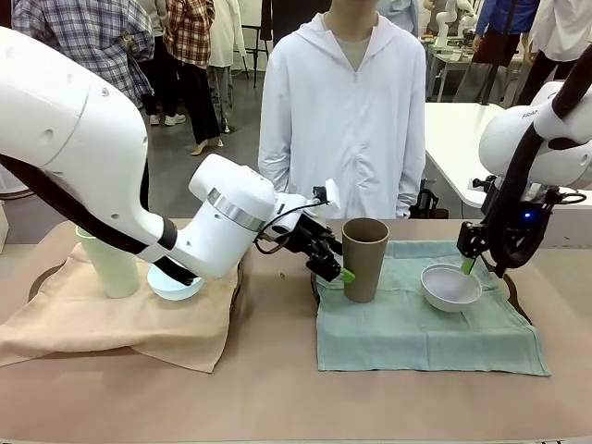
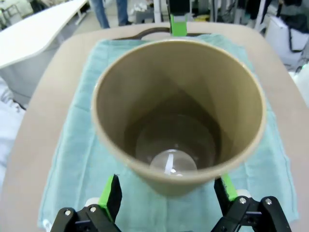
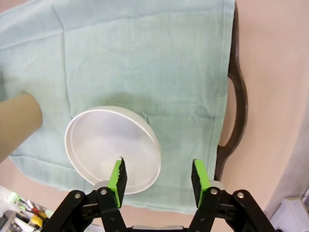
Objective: Set up a tray with a mat and arrange the tableware.
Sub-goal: Place the Picnic Bowl and Reusable plastic cup back onto the Handle tray in front of the human's position.
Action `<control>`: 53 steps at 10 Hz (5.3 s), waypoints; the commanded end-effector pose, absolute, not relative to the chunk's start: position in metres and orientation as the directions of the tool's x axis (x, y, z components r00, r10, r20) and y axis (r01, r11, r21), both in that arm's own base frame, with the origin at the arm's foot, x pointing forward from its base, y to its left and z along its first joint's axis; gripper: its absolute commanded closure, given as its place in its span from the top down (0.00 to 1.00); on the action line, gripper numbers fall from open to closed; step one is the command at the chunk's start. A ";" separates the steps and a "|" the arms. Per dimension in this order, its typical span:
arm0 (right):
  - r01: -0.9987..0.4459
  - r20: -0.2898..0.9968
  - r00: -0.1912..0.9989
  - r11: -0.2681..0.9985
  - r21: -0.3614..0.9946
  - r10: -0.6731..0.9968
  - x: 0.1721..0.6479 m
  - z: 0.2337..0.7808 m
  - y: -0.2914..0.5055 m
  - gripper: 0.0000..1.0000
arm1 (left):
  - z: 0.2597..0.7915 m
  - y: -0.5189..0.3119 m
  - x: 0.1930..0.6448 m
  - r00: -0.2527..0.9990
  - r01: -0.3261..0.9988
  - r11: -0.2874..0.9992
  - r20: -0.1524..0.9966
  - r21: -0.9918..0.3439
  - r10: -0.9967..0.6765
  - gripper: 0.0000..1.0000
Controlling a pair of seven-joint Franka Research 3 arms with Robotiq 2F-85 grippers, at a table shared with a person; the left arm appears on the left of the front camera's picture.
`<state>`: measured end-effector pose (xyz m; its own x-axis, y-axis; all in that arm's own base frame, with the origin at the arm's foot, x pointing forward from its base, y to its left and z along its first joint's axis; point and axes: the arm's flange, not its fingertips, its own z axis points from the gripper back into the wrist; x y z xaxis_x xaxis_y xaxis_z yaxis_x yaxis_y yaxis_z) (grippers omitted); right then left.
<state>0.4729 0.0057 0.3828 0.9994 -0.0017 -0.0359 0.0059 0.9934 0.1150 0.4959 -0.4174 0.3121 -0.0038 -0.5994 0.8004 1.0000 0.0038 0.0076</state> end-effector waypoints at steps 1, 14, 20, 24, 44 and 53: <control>-0.019 -0.025 0.999 0.993 0.120 0.022 0.459 0.391 0.000 0.77 | 0.331 -0.390 0.484 0.074 0.996 0.000 0.790 -0.093 -0.609 1.00; -0.182 0.073 0.981 0.982 0.050 0.178 0.420 0.457 0.025 0.88 | 0.489 -0.367 0.382 0.644 0.752 0.658 0.264 -0.045 -0.718 1.00; -0.220 0.101 0.972 0.970 0.104 0.210 0.413 0.459 0.025 0.88 | 0.489 -0.367 0.382 0.644 0.752 0.658 0.264 -0.045 -0.718 1.00; -0.220 0.101 0.972 0.970 0.104 0.210 0.413 0.459 0.025 0.88 | 0.489 -0.367 0.382 0.644 0.752 0.658 0.264 -0.045 -0.718 1.00; 0.136 0.016 0.987 0.897 0.420 -0.157 0.335 0.536 -0.171 0.89 | 0.571 -0.063 0.365 0.883 0.457 0.833 0.276 -0.311 -0.381 1.00; 0.240 -0.182 0.966 0.366 0.899 -0.185 0.334 0.475 -0.309 0.89 | 0.509 0.146 0.386 0.959 0.276 0.349 0.278 -0.896 -0.045 1.00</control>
